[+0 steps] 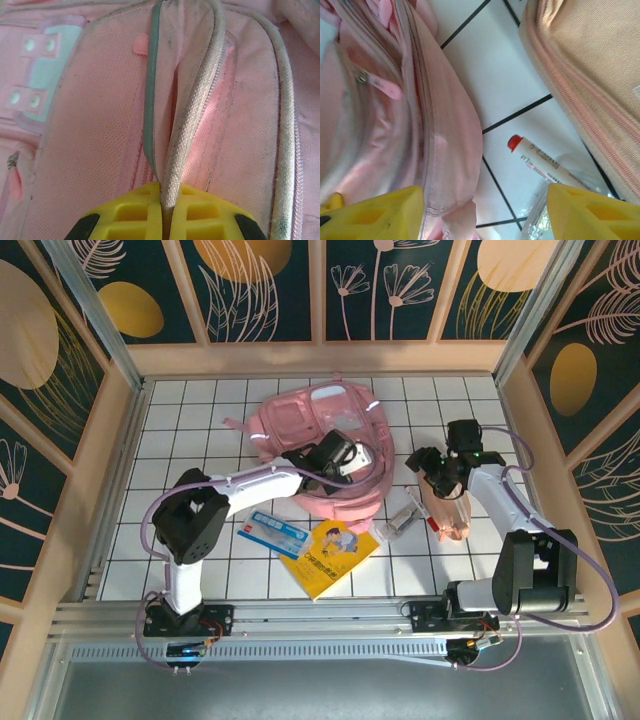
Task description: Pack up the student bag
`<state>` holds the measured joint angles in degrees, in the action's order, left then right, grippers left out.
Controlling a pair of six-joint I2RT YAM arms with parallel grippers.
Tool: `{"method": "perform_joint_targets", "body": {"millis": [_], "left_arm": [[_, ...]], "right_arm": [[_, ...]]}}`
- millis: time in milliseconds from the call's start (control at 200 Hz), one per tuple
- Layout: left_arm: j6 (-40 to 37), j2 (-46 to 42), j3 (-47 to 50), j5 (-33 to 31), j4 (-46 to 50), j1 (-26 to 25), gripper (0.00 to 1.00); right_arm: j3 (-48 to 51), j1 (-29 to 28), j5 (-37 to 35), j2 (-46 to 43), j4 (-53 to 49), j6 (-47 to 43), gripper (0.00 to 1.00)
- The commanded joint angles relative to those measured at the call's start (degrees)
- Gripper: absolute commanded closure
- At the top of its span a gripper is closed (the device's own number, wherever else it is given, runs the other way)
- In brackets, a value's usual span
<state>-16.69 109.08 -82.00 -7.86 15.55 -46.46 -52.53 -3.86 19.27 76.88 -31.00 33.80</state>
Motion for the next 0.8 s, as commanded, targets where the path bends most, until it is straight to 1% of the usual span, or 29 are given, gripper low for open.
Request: {"method": "perform_joint_targets", "body": {"millis": [0,140,270,310,395,440,485,591,611,641,726,791], "left_arm": [[9.24,-5.31,-5.17,6.73,0.62,4.61,1.0],[18.58,-7.32,-6.07,13.16,1.0,9.46,1.0],[26.73,-9.81,-6.0,20.66,-1.29,13.38,1.0],[28.52,-10.29,-5.84,23.21,-2.36,14.2,1.0],[34.77,-10.51,-4.11,28.63,-6.34,16.88,1.0],[38.1,-12.83,-2.92,30.74,-8.67,18.32,1.0],[38.66,-13.67,-2.66,30.59,-9.27,19.25,1.0],[32.41,-14.29,-5.85,25.21,-4.0,19.54,1.0],[31.34,-14.18,-6.68,24.72,-2.84,19.63,1.0],[29.92,-13.94,-7.83,24.19,-1.43,19.8,1.0],[27.25,-13.63,-9.98,21.61,0.68,20.09,1.0],[25.94,-13.46,-10.67,19.4,0.93,20.28,1.0]], "right_arm": [[0.89,-0.7,7.32,-3.64,-1.25,-8.0,0.37],[0.39,-4.98,8.65,-6.35,-2.86,-12.06,0.38],[-0.18,-12.27,3.35,-7.18,-5.21,-13.85,0.38],[0.3,-13.93,2.65,-7.14,-5.06,-13.41,0.38],[1.9,-16.67,3.3,-7.01,-3.13,-10.35,0.38],[2.74,-18.5,3.26,-7.2,-1.88,-8.1,0.37],[3.39,-20.56,2.62,-7.35,-1.14,-6.18,0.36],[4.26,-26.61,-0.62,-6.31,-1.96,-3.51,0.34],[4.59,-27.13,-1.61,-5.84,-2.35,-3.25,0.34],[5.15,-29.71,-3.28,-5.11,-3.03,-2.55,0.33],[7.52,-33.48,-6.69,-3.6,-4.01,0.84,0.31],[8.48,-36.01,-9.36,-3.96,-4.92,5.52,0.31]]}}
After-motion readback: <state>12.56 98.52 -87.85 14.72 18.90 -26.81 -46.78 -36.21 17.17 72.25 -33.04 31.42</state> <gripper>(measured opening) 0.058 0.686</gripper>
